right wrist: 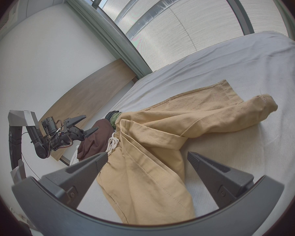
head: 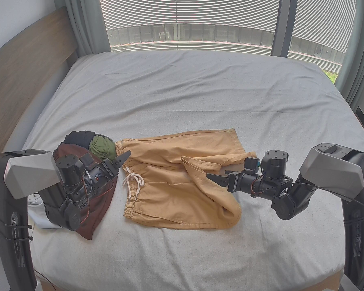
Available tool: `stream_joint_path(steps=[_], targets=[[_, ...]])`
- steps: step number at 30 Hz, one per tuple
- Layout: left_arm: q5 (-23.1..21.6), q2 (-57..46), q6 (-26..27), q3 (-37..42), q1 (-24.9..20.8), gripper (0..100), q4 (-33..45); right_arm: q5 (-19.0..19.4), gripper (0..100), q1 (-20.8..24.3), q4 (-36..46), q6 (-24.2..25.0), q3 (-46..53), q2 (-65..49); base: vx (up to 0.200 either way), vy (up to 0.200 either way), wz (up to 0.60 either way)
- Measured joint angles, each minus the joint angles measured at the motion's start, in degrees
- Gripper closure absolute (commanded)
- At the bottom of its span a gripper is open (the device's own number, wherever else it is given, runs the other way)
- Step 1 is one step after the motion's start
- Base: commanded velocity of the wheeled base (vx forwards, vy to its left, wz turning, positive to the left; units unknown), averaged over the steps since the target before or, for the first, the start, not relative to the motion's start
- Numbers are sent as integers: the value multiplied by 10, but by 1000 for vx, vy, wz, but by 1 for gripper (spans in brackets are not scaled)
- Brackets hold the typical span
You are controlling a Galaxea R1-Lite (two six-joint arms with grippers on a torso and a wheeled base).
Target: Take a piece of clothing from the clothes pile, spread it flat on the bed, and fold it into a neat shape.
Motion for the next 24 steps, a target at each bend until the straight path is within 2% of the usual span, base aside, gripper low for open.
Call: stream_joint_path(steps=[24], targets=[[0,0,0,0,-1,0,0,74,0,5,-22,3,29,33,0,0,0]])
